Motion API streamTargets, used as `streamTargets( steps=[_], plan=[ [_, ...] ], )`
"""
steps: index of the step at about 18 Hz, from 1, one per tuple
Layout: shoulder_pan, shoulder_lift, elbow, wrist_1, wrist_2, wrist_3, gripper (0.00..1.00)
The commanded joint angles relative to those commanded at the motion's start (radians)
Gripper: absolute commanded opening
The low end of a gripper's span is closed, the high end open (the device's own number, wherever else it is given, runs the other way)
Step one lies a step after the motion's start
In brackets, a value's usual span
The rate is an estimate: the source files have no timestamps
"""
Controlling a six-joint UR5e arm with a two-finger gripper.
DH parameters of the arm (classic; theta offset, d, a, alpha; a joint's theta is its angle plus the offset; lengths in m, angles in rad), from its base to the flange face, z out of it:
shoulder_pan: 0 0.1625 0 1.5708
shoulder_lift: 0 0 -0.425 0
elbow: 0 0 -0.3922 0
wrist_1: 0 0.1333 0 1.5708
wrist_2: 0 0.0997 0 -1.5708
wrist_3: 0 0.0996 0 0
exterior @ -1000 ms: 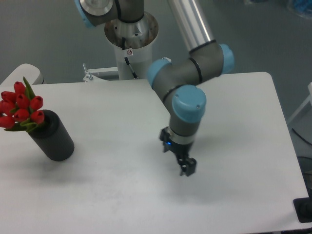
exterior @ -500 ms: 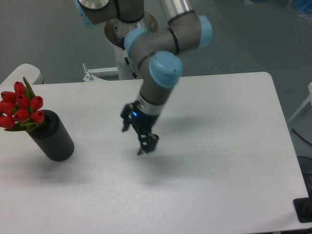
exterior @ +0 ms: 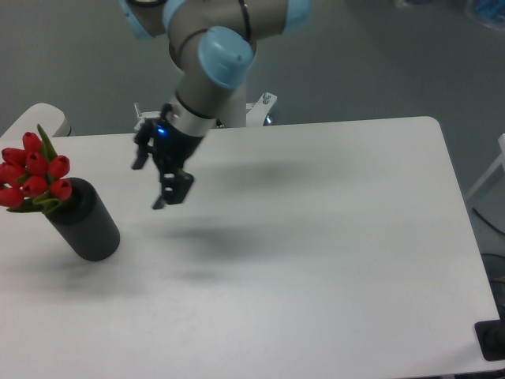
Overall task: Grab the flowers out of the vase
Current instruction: 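Move the gripper across the table toward the red tulips in the black vase, then lower the gripper around the tulip stems and close it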
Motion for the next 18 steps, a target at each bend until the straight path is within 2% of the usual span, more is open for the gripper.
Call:
streamTargets(
  steps=[3,10,18],
  plan=[
    [-0.040,-0.015,0.005,0.000,-0.037,-0.022,1.00],
    [-0.045,-0.086,0.012,0.015,-0.221,-0.060,1.00],
    [-0.060,-0.132,0.014,0.046,-0.271,-0.065,1.00]
  ],
)
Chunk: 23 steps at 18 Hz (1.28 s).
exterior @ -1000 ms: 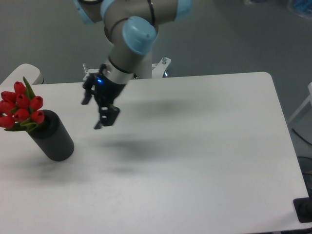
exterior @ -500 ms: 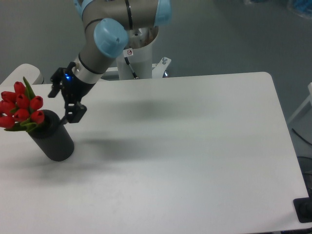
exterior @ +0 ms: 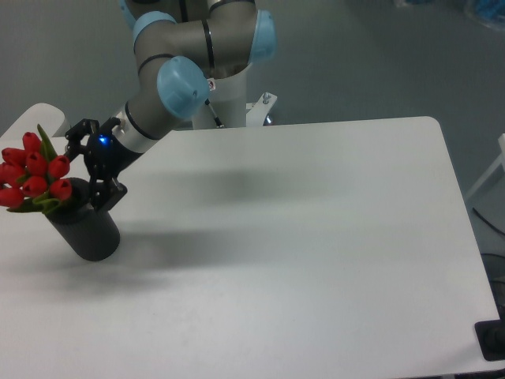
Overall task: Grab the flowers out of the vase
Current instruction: 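Lower the gripper around the tulip stems and close it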
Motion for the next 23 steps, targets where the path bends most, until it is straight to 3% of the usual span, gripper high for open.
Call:
streamTargets(
  steps=[4,7,8,9,12,15,18,23],
  plan=[
    [-0.014,-0.031,0.000,0.017,-0.098,0.000,1.00],
    [-0.021,-0.046,0.000,0.020,-0.103,0.000,1.00],
    [-0.025,-0.046,0.000,0.021,-0.104,-0.003,0.96],
    [-0.025,-0.048,0.000,0.023,-0.104,-0.015,0.84],
    [-0.025,-0.045,0.002,0.025,-0.104,-0.035,0.34],
    [-0.025,-0.040,0.009,0.025,-0.104,-0.046,0.12],
    [-0.022,-0.034,0.018,0.025,-0.104,-0.066,0.02],
    [-0.011,-0.031,0.069,0.025,-0.130,-0.159,0.02]
  ],
)
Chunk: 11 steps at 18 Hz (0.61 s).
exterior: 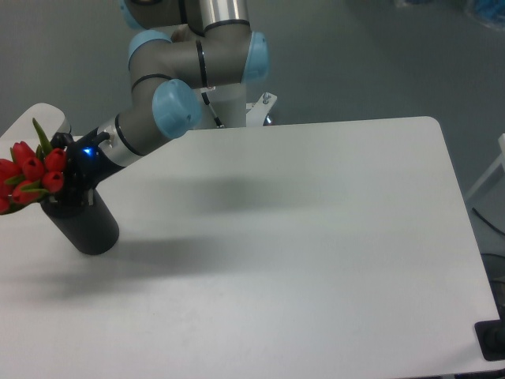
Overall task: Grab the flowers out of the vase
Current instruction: 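Lower the gripper around the tulip stems and close it, then lift the gripped tulips up out of the black vase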
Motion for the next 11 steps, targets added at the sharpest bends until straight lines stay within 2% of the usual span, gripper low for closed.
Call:
streamTargets(
  steps=[5,11],
  plan=[
    [0.023,0.005,0.020,0.000,-0.071,-0.049,0.02],
    [0.069,0.049,0.020,-0.002,-0.115,-0.081,0.02]
  ],
)
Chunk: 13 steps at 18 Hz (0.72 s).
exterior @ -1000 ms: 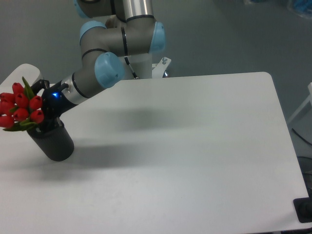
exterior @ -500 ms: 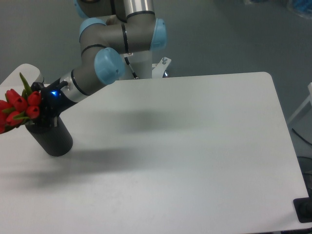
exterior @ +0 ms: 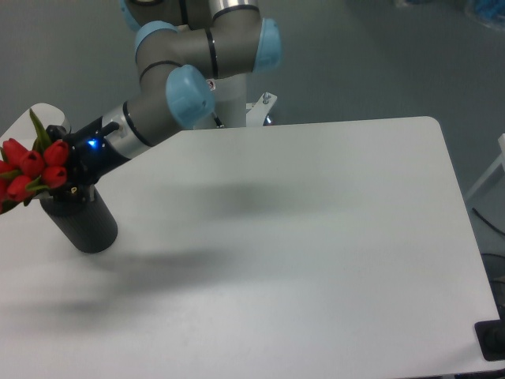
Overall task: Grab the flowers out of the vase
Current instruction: 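Lift the gripped tulips up out of the black vase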
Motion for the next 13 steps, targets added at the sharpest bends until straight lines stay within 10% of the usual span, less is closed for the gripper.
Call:
streamTargets(
  steps=[13],
  plan=[
    [0.067,0.005,0.080,-0.003,-0.067,-0.242,0.03]
  ],
)
